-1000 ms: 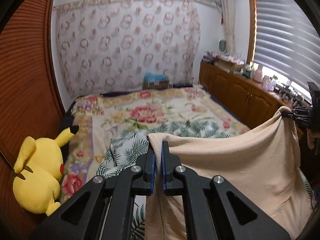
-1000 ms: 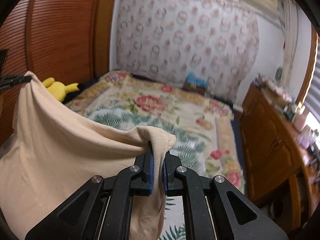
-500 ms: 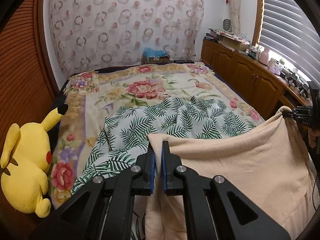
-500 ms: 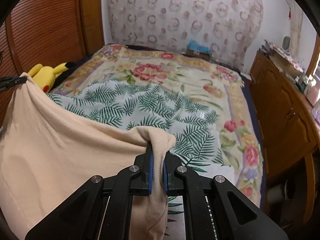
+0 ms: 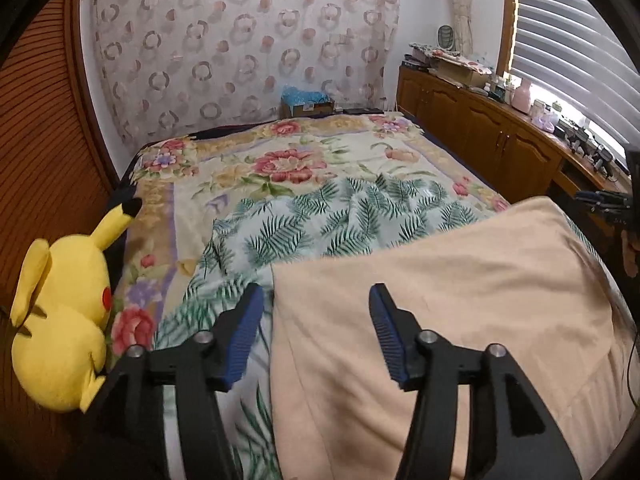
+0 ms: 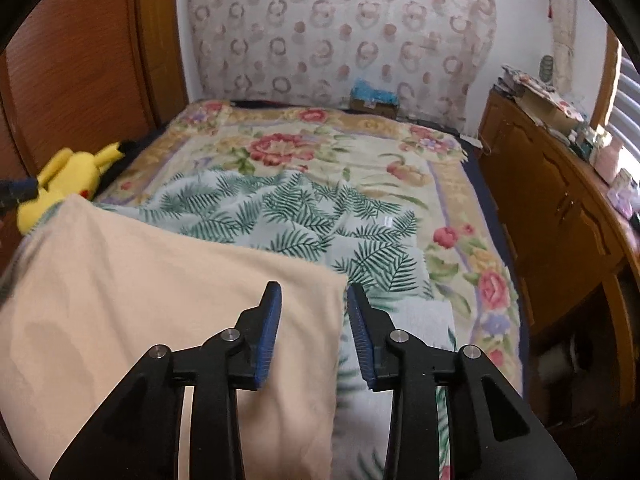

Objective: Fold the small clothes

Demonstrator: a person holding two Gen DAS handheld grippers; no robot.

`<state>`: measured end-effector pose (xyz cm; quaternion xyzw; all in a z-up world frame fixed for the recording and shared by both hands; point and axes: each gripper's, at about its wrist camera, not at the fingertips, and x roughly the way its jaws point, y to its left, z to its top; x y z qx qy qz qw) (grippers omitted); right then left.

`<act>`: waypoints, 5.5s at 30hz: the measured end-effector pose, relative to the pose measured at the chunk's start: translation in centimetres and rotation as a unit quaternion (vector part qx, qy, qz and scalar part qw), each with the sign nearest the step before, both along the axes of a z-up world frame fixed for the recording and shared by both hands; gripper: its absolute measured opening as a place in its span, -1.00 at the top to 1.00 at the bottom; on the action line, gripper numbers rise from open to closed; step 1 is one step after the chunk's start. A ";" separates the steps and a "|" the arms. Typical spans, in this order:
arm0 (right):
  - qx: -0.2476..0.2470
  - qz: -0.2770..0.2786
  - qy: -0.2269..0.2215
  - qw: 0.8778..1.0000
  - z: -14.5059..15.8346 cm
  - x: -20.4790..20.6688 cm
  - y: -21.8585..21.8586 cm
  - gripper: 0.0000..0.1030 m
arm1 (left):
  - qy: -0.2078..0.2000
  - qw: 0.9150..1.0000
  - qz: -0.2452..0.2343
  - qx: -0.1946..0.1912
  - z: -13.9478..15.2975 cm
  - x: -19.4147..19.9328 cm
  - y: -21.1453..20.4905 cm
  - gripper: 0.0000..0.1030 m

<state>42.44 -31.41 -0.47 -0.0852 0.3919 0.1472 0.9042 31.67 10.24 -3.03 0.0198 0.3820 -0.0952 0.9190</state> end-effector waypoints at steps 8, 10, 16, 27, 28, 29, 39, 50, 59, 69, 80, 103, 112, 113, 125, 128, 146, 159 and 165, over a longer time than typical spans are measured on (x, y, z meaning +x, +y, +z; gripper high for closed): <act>0.006 -0.002 0.010 1.000 0.4 -7.6 -1.1 0.15 | 0.051 0.998 0.018 -0.033 -3.4 -5.9 0.4 -0.08; 0.011 -0.004 0.016 1.000 0.0 -9.3 -1.4 0.15 | 0.065 0.997 0.025 -0.033 -4.4 -6.8 0.2 -0.08; 0.037 -0.023 0.054 0.998 -2.5 -13.0 -2.6 0.15 | 0.089 0.995 0.033 -0.038 -6.6 -9.5 -0.3 -0.08; 0.056 -0.023 0.087 0.994 -4.7 -15.2 -2.0 0.15 | 0.056 0.997 0.053 -0.020 -7.4 -10.7 -0.9 -0.08; 0.056 -0.023 0.087 0.994 -4.8 -15.0 -1.8 0.15 | 0.054 0.997 0.054 -0.021 -7.4 -10.6 -0.8 -0.09; 0.056 -0.023 0.085 0.995 -4.9 -14.7 -1.6 0.14 | 0.053 0.997 0.055 -0.023 -7.5 -10.6 -0.6 -0.09; 0.037 -0.043 0.058 0.997 -5.7 -12.7 -1.0 0.07 | 0.062 0.994 0.066 -0.063 -7.3 -10.6 0.5 -0.09; 0.038 -0.043 0.047 0.997 -6.0 -13.0 -1.0 0.04 | 0.060 0.992 0.057 -0.095 -6.7 -9.0 1.3 0.45; 0.038 -0.043 0.046 0.997 -6.0 -13.0 -1.0 0.04 | 0.071 0.992 0.060 -0.090 -7.2 -8.0 1.3 0.48; 0.038 -0.043 0.046 0.997 -6.0 -13.0 -1.1 0.01 | 0.029 0.995 0.045 -0.079 -5.1 -9.5 0.3 0.93; 0.042 -0.044 0.046 0.997 -6.0 -13.1 -1.0 0.00 | -0.012 0.995 0.050 -0.082 -2.3 -11.0 1.3 0.94; 0.083 -0.017 -0.011 0.996 -1.2 -13.8 -1.4 0.95 | -0.051 0.994 0.042 -0.084 0.7 -12.7 1.1 0.95; 0.101 -0.009 -0.042 0.994 1.5 -16.9 -2.2 0.95 | -0.072 0.992 0.048 -0.094 1.8 -15.9 1.4 0.95; 0.103 -0.008 -0.046 0.994 1.8 -17.3 -2.3 0.95 | -0.075 0.992 0.048 -0.094 2.0 -16.5 1.5 0.95; 0.108 0.002 -0.081 0.991 3.3 -24.2 -3.1 0.95 | -0.106 0.989 0.045 -0.089 1.7 -23.3 1.2 0.94; 0.110 0.004 -0.084 0.990 3.2 -26.1 -3.2 0.95 | -0.112 0.989 0.044 -0.091 1.6 -25.1 1.0 0.94; 0.064 0.008 -0.053 0.997 1.7 -33.7 -4.3 0.95 | -0.065 0.995 0.059 -0.056 -1.9 -31.8 1.1 0.91; 0.005 -0.037 -0.060 0.998 -0.3 -32.6 -4.7 0.27 | -0.034 0.996 0.073 -0.032 -4.6 -31.7 1.3 0.00; 0.022 -0.020 -0.059 0.998 -0.5 -31.6 -2.8 0.09 | -0.019 0.996 0.084 -0.035 -5.6 -31.6 1.1 -0.01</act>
